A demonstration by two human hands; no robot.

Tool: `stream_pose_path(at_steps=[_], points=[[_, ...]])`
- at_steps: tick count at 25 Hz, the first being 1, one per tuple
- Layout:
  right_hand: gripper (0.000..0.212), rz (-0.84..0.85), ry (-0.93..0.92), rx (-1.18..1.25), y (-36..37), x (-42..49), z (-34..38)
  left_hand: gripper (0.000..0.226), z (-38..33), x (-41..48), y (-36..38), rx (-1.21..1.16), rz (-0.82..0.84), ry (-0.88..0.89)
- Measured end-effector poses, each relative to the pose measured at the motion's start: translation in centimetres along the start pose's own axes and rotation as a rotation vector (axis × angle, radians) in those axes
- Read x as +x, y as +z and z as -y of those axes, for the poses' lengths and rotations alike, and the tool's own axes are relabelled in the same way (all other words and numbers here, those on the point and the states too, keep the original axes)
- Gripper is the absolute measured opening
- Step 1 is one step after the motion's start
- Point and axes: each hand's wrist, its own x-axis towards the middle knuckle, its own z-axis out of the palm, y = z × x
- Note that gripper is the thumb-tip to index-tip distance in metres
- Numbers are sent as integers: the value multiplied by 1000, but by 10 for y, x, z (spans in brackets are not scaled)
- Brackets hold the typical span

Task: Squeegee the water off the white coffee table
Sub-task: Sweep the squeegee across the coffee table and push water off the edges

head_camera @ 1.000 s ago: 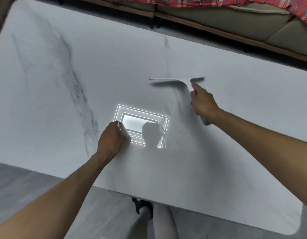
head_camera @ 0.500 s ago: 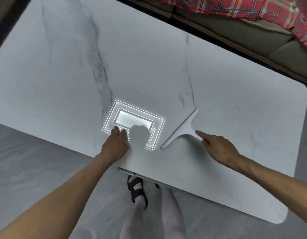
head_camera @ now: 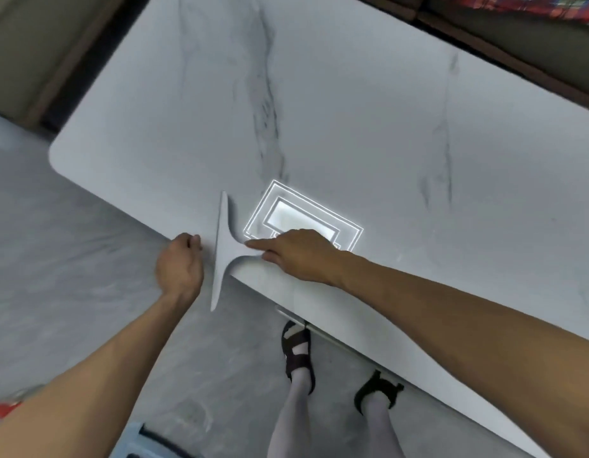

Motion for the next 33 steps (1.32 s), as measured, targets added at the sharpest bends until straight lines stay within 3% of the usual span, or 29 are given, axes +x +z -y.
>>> stream_pose_path(at_steps=[4,8,11,16,21,28,33], points=[[41,-12,-81,-37,14,52,26,50,21,8,-10,59,-33,-53],[40,-79,-6,-12,15,38,-6,26,14,10,9,48,66,37],[40,-141,163,31,9,-19,-59,42,-6,-6,32,95,154,157],[40,-204,438,73,3,-161,-145,40,-67,-48,71,164,323,481],[38,-230,635,81,16,-286,-194,51,-108,-91,112,463,454,760],[38,-195,803,62,11,-362,-219,44,-126,-122,125,363,522,635],[39,-231,563,134,13,-299,-171,38,-112,-127,107,160,385,407]])
